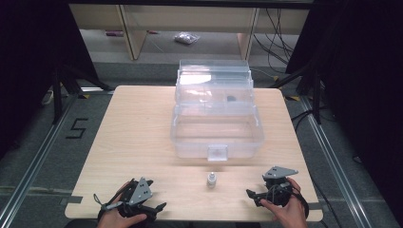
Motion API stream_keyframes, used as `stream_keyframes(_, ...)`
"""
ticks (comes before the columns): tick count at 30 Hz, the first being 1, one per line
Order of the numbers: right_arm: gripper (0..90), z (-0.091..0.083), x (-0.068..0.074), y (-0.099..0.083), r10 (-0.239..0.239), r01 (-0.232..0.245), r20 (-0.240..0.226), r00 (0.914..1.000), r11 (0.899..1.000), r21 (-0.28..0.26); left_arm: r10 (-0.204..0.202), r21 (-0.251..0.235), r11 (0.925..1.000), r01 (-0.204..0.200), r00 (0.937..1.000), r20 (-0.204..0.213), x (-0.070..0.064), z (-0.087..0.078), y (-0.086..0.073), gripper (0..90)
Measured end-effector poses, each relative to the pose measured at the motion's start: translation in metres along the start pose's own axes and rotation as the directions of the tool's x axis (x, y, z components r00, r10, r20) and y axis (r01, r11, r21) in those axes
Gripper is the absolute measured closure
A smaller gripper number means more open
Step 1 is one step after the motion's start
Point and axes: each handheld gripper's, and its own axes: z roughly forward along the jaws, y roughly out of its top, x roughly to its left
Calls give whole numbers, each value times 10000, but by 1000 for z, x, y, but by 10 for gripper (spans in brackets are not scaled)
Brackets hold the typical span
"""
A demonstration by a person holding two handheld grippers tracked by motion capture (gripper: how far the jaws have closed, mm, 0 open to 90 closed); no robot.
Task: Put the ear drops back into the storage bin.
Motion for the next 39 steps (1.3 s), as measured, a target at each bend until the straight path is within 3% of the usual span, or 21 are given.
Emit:
stream_keyframes(2, 163, 0, -1, 0, -153, 152, 77, 9999, 9998, 110, 32, -55, 10000, -31, 9999, 125, 0, 0, 0, 150)
stream_keyframes(4, 165, 1, 2, -1, 103, -103, 21, 9999, 9998, 147, 75, -19, 10000, -74, 9999, 98, 0, -1, 0, 150)
stream_keyframes(6, 179, 0, 0, 0, -191, 191, -16, 9998, 9995, 262, -37, -28, 10000, 38, 10000, 51, 0, 0, 0, 150)
stream_keyframes(7, 183, 3, 2, 0, 5, -5, -3, 10000, 10000, -66, 29, 64, 10000, -29, 10000, -53, 0, 1, 0, 150)
stream_keyframes(9, 193, 0, 1, 1, -227, 228, -46, 9997, 9994, 263, 57, 73, 10000, -57, 10000, -46, 1, 1, 0, 150)
stream_keyframes(16, 199, -1, 2, 4, -87, 92, -94, 9999, 9989, 459, 70, -19, 10000, -69, 9999, 89, 0, -1, 0, 149)
stream_keyframes(18, 199, 0, 3, 4, -179, 182, -75, 9998, 9991, 373, 183, 65, 9998, -183, 9998, 7, 1, 0, 0, 150)
stream_keyframes(19, 199, 1, 0, 5, -567, 567, -29, 9984, 9981, 244, 15, 30, 10000, -15, 10000, 8, 0, 1, 0, 150)
stream_keyframes(20, 199, 0, 2, 5, -299, 304, -113, 9995, 9983, 495, 29, 63, 10000, -29, 9999, -107, 0, 1, 0, 150)
stream_keyframes(22, 199, 1, 3, 6, -272, 274, -63, 9996, 9987, 431, 169, 49, 9998, -169, 9999, 9, 1, 0, 0, 150)
stream_keyframes(24, 199, 1, 6, 7, 11, -1, -178, 9998, 9984, 558, -24, 47, 10000, 23, 10000, 60, 0, 0, 0, 150)
stream_keyframes(25, 198, 1, 4, 7, -275, 283, -147, 9995, 9980, 557, 146, 61, 9999, -146, 9999, 20, 1, 0, 0, 150)
stream_keyframes(27, 196, 3, 3, 8, -503, 507, -114, 9987, 9977, 449, 26, 73, 10000, -27, 10000, 23, 1, 0, 0, 150)
stream_keyframes(28, 193, 1, 4, 9, -314, 328, -197, 9993, 9965, 767, -21, 58, 10000, 21, 10000, 33, 0, 1, 0, 150)
stream_keyframes(30, 187, 1, 3, 11, -550, 571, -245, 9982, 9938, 953, 124, 51, 9999, -124, 9999, 69, 1, 1, 0, 150)
stream_keyframes(31, 188, 1, 6, 13, -267, 299, -293, 9992, 9933, 1116, 125, 85, 9999, -125, 9999, 31, 1, 1, 0, 150)
stream_keyframes(32, 188, 2, 4, 14, -651, 679, -286, 9975, 9915, 1106, 16, 93, 10000, -16, 10000, 50, 0, 1, 0, 150)
stream_keyframes(33, 189, 2, 5, 15, -479, 510, -311, 9984, 9927, 1096, -30, 76, 10000, 30, 10000, 42, 0, 1, 0, 150)
stream_keyframes(35, 198, 2, 6, 17, -679, 720, -395, 9969, 9911, 1120, 18, 86, 10000, -19, 10000, 59, 0, 1, 0, 150)
stream_keyframes(38, 200, 3, 10, 21, -553, 601, -445, 9975, 9916, 1146, 125, 90, 9999, -125, 9999, 40, 1, 1, 0, 150)
stream_keyframes(39, 200, 3, 7, 23, -844, 890, -435, 9955, 9889, 1193, -73, 82, 9999, 73, 10000, 59, 0, 1, -1, 150)
